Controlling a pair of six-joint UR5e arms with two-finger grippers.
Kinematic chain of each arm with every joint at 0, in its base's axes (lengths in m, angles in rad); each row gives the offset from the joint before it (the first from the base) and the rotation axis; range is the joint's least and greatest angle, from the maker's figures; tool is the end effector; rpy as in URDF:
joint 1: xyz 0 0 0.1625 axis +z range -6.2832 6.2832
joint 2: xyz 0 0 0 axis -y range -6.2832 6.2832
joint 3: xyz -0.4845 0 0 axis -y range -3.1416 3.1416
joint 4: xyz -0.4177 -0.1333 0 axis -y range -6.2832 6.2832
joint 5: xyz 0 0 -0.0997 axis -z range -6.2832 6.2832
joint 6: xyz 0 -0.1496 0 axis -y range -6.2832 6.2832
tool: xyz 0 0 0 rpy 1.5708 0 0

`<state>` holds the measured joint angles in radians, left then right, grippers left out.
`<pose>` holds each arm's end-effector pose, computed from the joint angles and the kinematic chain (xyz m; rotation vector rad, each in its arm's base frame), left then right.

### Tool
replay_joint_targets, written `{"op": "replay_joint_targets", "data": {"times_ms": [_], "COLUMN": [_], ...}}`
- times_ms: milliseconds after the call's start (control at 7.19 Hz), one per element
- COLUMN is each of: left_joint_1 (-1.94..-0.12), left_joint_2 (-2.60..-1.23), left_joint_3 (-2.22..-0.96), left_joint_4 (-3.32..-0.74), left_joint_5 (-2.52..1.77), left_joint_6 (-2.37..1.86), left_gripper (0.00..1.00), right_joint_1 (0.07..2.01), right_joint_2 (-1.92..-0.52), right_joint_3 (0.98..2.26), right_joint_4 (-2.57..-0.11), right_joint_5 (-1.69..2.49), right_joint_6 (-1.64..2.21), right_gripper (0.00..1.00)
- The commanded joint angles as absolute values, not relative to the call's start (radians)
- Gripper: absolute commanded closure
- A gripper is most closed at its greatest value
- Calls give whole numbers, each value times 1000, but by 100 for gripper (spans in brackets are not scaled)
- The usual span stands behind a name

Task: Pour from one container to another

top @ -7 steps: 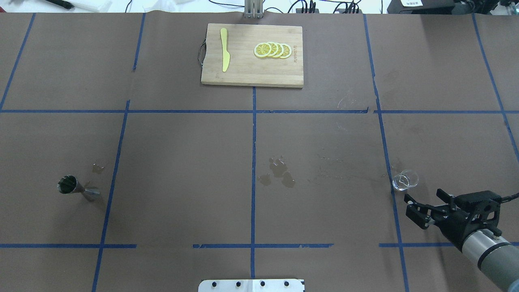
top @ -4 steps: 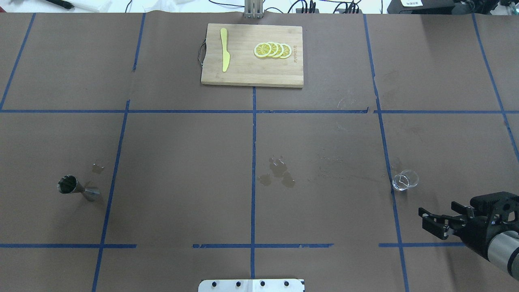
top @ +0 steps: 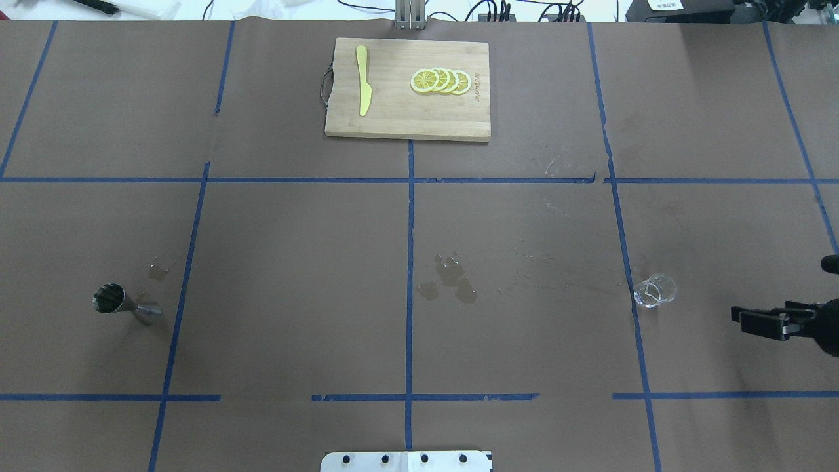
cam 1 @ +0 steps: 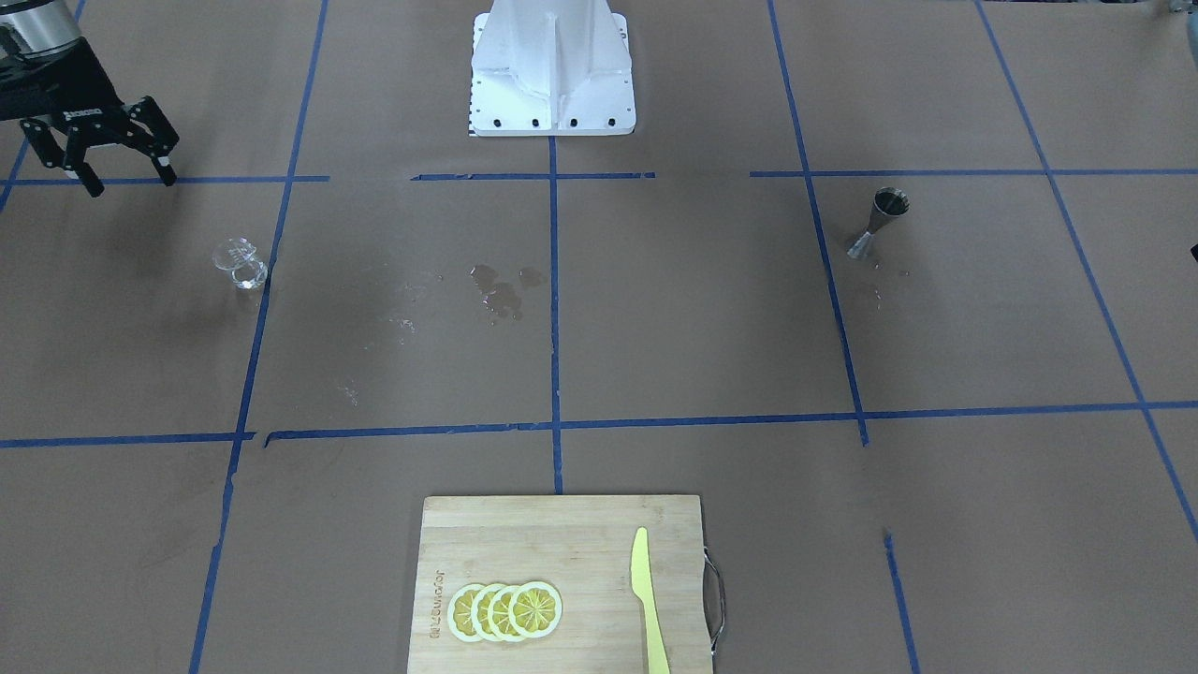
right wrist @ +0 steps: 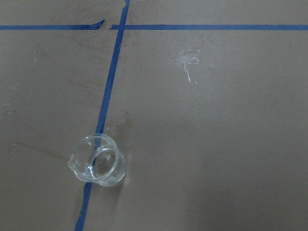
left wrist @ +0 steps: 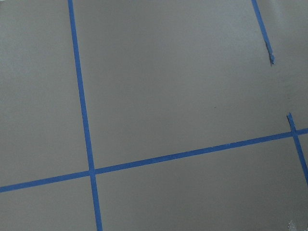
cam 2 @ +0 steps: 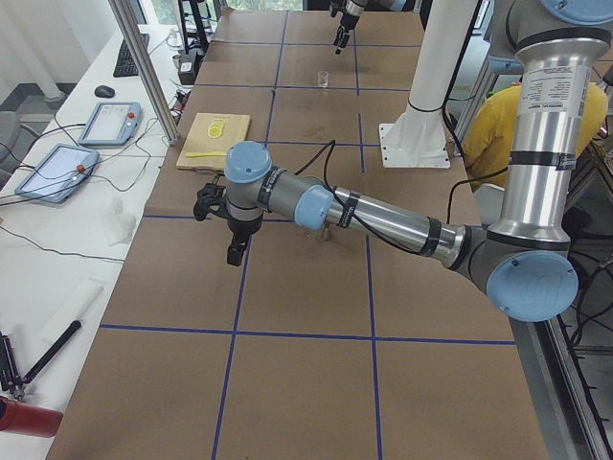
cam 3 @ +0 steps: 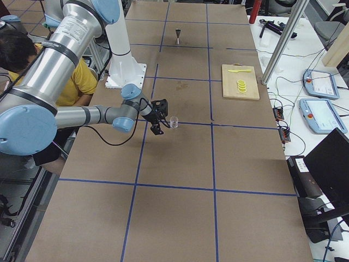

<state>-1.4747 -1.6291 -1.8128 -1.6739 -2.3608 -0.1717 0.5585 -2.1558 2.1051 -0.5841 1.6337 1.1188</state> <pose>0.0269 -0.5603 0.5803 0.2745 0.8224 0.0885 -0.2133 -0.2794 0.5959 0.4020 -0.8471 0.0691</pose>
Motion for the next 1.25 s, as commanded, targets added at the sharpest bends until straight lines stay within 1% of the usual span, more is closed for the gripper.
{"op": "replay_joint_targets", "data": {"times_ms": [0,139,417,835,974,1113], "left_joint_1": [-1471,-1470,-1468,-1483,-1500,-1555], "left_joint_2": [-1631,-1632,-1641,-1644,-1652,-1660], "left_joint_3": [-1796,-1784,-1750,-1656,-1600,-1605], "left_joint_4": [-1675,-1677,-1681,-1660,-1642,-1518], "left_joint_5": [-2359,-2356,-2350,-2347,-2352,-2355], "left_joint_6": [-173,-172,-155,-13,30,88], "left_gripper": [0,0,0,0,0,0], "right_joint_1": [937,1086,1309,1514,1561,1612], "right_joint_2": [-2070,-2004,-1881,-1717,-1612,-1556], "right_joint_3": [1989,1965,1965,1959,1956,1947], "right_joint_4": [-618,-732,-1086,-1701,-1940,-2071], "right_joint_5": [1990,2107,2245,2333,2323,2319], "right_joint_6": [869,724,393,-162,-311,-444], "right_gripper": [0,0,0,0,0,0]}}
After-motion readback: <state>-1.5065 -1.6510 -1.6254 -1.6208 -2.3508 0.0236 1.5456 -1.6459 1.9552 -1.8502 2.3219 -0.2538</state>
